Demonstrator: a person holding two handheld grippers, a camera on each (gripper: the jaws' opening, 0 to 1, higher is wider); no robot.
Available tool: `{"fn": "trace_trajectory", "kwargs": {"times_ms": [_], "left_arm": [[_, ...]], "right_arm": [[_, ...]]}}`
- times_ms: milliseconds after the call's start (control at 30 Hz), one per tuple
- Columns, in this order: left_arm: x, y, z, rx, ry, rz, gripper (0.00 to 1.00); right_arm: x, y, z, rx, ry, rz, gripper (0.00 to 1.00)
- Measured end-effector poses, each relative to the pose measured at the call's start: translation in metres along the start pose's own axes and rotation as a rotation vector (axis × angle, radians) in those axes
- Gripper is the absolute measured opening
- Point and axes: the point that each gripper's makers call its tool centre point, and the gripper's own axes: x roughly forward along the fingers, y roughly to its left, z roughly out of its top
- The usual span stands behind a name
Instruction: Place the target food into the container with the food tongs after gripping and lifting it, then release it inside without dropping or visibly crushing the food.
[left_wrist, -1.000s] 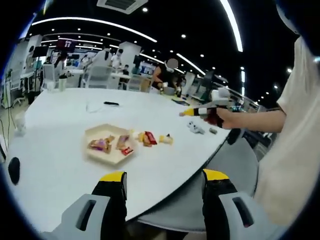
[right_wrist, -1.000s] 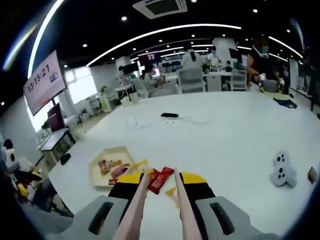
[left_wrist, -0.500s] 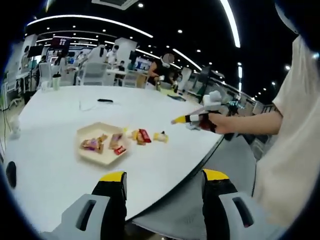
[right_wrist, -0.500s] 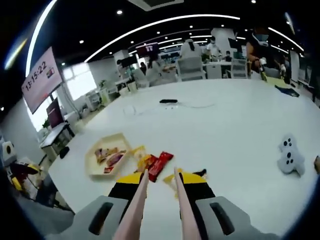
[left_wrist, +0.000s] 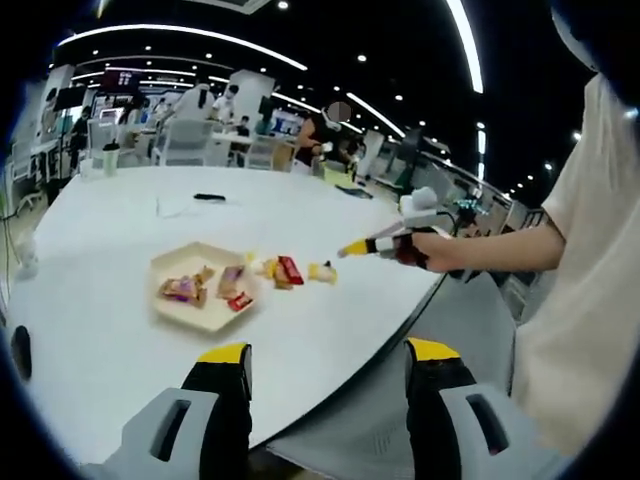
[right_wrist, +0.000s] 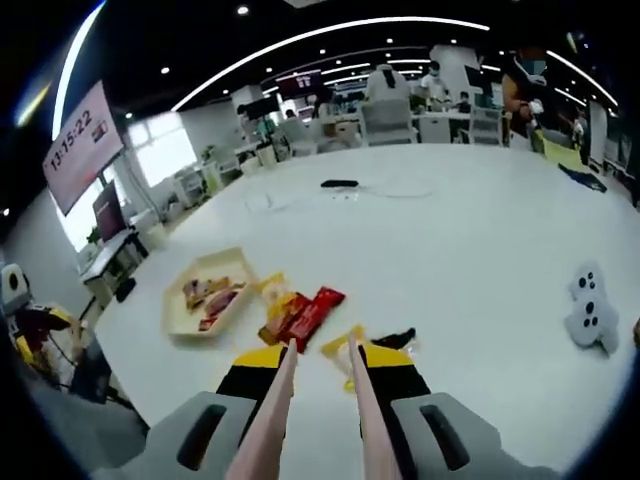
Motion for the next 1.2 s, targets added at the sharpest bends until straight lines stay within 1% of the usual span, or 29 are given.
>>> {"fn": "trace_trajectory", "kwargs": {"times_ms": [667, 833, 900, 933, 1200], "left_arm": [[0.012, 0.006, -0.003, -0.021, 0.041, -0.002, 0.61], [0.012, 0.007, -0.004, -0.022, 0.045, -0.004, 0.61], [0.013, 0.008, -0.005, -0.024, 0.051, -0.004, 0.61], [0.012, 0.011, -0.007, -0.028, 0.057, 0.002, 0.61], [0.012, 0.013, -0.012, -0.043, 0.068, 0.008, 0.61]], "right_arm": [[0.027, -0.007, -0.014, -0.013, 0.068, 0.020, 0.27], [0.029, -0.008, -0.015, -0.014, 0.073, 0.019, 0.28], [0.031, -0.012, -0.017, -0.011, 0.079, 0.015, 0.28], [0.034, -0.016, -0.020, -0.001, 0.086, 0.009, 0.28], [0.041, -0.018, -0.023, 0.005, 0.100, 0.011, 0.28]]}}
